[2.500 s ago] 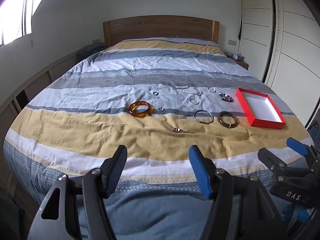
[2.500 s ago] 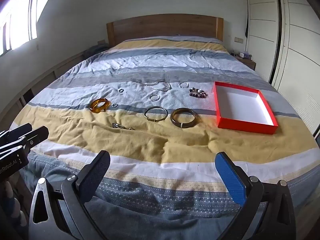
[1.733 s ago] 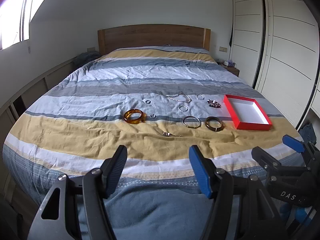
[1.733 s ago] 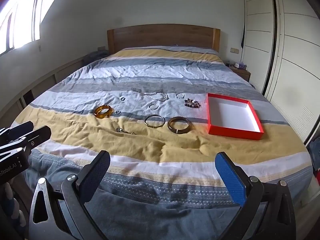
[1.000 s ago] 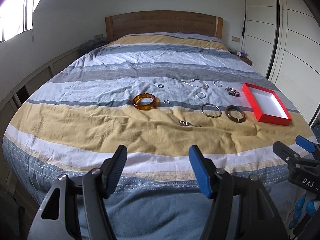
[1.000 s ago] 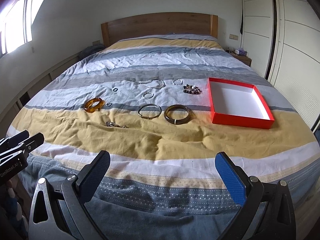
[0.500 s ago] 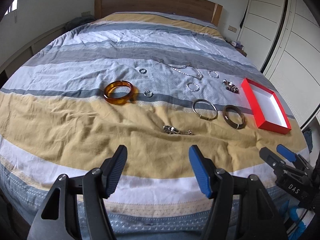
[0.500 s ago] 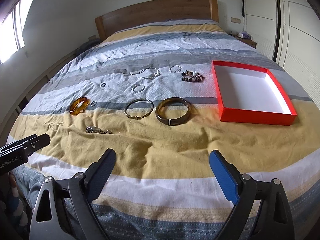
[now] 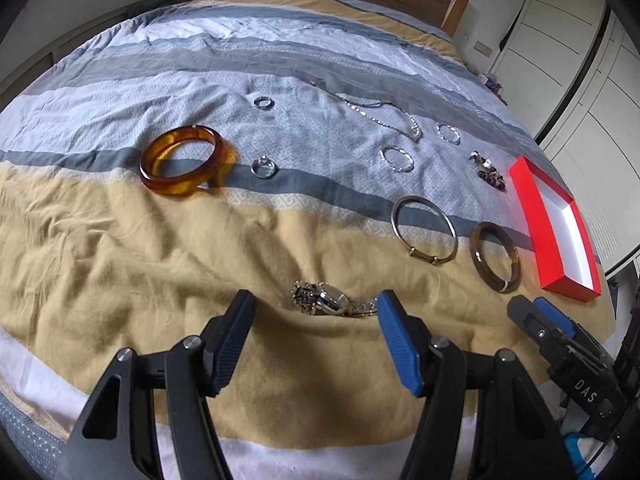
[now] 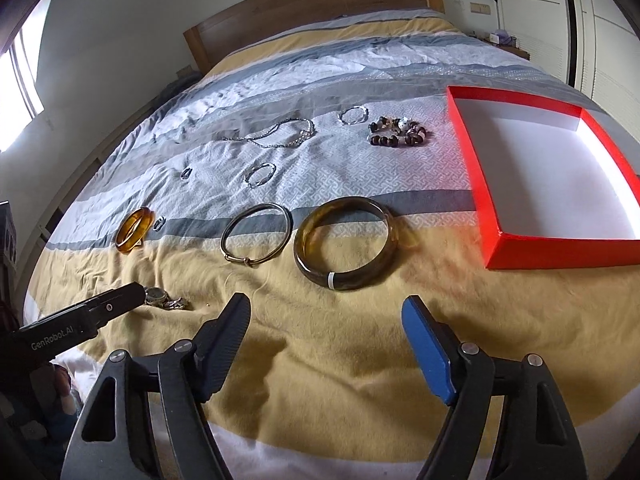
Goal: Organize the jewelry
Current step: 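Grasp the silver watch with the left gripper while the right gripper grasps the dark brown bangle, then carry the watch with the left gripper while the right gripper carries the bangle into the red box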
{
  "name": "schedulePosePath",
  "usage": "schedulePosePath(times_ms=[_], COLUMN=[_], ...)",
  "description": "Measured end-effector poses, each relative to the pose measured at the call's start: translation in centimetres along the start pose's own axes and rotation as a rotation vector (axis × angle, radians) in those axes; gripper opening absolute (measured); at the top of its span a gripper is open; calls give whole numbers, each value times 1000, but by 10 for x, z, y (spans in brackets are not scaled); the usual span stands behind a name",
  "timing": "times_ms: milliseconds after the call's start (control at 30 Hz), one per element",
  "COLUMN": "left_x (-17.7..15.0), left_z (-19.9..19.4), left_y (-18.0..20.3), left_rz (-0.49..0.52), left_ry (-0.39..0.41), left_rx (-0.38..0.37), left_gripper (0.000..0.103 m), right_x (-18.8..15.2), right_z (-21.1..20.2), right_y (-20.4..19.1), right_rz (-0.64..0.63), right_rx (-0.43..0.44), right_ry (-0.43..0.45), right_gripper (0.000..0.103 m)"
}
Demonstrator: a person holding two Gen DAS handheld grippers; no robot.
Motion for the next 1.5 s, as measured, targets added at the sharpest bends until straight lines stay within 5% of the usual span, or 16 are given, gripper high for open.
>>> schedulePosePath(times_ms=[400, 867, 1200, 1500], left_x=[-3, -10, -11, -7], left_z=[20, 35, 45, 40], left_y=[6, 14, 23, 23], left_rz=[-29, -53, -16, -2], left_ry=[-33, -85, -92, -72], left_rx=[-68, -151, -144, -141], left_gripper=[58, 26, 26, 19], right_x=[3, 6, 12, 14], right_z=[31, 48, 60, 69], right_y=[12, 21, 35, 33], right_rz=[86, 122, 178, 69], right_rx=[20, 12, -11, -97], right_ry=[-16, -20, -29, -77], right_gripper=[71, 61, 35, 9])
Point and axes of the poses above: each gripper's, at about its wrist camera, not at the fingertips, and z roughly the way its jaws point, y to its right, x to its top, the point moved 6 cm from there along z, roughly the way its jaws point, and after that the axes turned 13 degrees about y, right-handed, at the moved point
